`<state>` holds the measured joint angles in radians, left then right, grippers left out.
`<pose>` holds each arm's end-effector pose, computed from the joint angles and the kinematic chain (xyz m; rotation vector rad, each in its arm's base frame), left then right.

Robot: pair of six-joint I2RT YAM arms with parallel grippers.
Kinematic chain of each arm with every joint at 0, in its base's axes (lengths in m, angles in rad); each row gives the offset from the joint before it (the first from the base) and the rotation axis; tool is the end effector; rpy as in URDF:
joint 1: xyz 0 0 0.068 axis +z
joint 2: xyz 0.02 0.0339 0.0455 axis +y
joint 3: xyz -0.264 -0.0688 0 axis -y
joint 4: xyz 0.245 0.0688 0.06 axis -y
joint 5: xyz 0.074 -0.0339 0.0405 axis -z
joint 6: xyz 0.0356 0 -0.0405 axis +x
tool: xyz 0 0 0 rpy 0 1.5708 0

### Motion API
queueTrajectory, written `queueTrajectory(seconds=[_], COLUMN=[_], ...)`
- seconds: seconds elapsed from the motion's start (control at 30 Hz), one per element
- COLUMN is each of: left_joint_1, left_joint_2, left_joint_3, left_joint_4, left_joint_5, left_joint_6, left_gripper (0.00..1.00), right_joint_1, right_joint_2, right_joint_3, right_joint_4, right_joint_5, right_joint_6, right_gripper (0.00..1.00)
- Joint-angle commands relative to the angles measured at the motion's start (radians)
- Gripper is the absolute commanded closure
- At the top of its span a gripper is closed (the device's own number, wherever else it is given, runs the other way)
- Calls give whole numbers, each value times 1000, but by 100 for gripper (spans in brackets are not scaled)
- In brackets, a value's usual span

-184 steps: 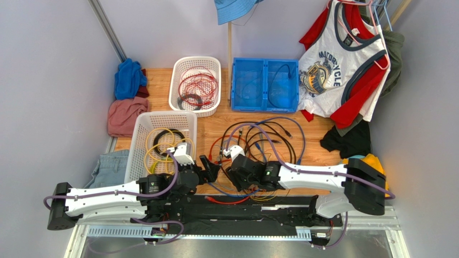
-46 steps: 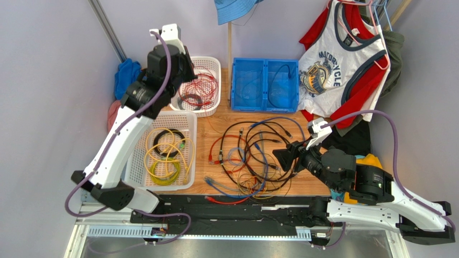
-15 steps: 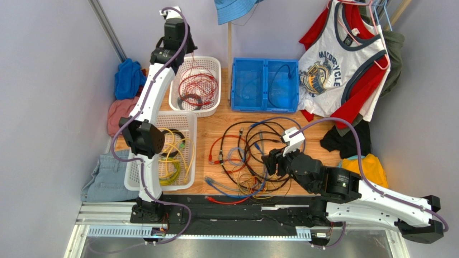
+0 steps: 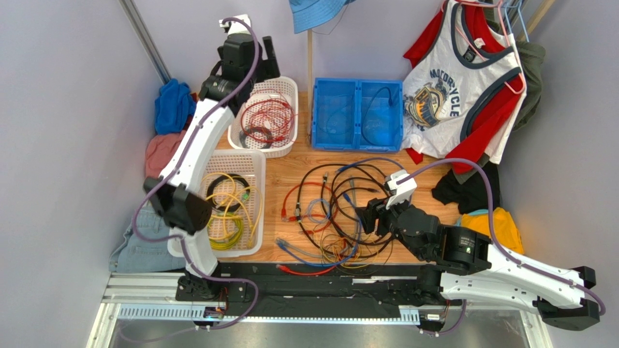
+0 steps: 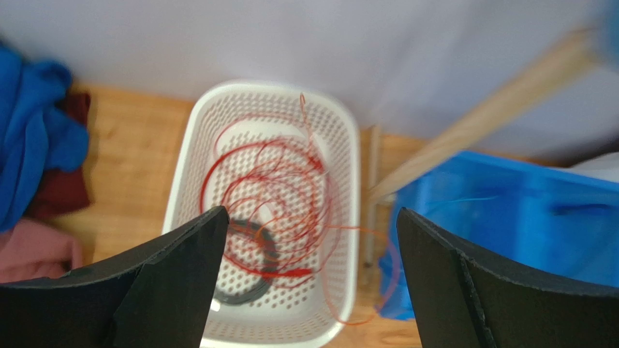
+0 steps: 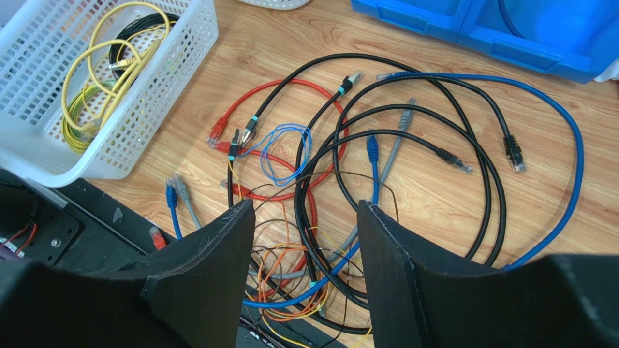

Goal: Untangle the cables

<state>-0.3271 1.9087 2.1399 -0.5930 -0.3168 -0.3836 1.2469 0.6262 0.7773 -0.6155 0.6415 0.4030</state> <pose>0.4137 -0.1287 0.4389 -0.2641 1.8993 -0.1726 0.0619 0.1173 0.3185 -0.4277 1.9161 0.4387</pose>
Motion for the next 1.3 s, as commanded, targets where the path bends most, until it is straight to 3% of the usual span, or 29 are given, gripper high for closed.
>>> queueTrajectory(seconds=[0.0,0.13,0.17,0.27,0.4,0.5,0.63,0.8,0.97,1.13,1.27], left_joint_1=[-188,-376,-412,-551,-708,-734,-751,-751,-745,-699,-690], left_joint_2=[-355,-558,-592,-672,-682,-677,-682,-608,-435,-307,-252], left_joint_3=[-160,-505,-632,-827,-968,-1060,-1198,-1272,-1221,-1154,-1144], left_joint_4=[159,277,309,317,265,245,338,446,530,567,575], left_joint_5=[-96,-42,-53,-112,-212,-174,-125,-77,-71,-2,10], left_joint_6=[110,31,11,-60,-132,-222,-311,-366,-348,-396,-423], left_gripper=[5,5,4,4,4,4,8,12,16,32,39], right_joint_1=[-3,-4,-4,-4,-4,-6,-6,-7,-7,-7,-7], right_joint_2=[-16,-22,-17,-8,1,1,16,32,-20,-85,-115], right_joint_3=[4,-19,-24,-47,-104,-133,-188,-191,-162,-153,-156], right_joint_4=[22,23,19,-6,-18,16,45,25,-24,-76,-101], right_joint_5=[66,70,67,52,32,35,69,69,67,67,75], right_joint_6=[45,75,89,144,207,235,269,313,335,350,356], right_gripper=[43,43,43,42,43,44,44,45,45,45,45])
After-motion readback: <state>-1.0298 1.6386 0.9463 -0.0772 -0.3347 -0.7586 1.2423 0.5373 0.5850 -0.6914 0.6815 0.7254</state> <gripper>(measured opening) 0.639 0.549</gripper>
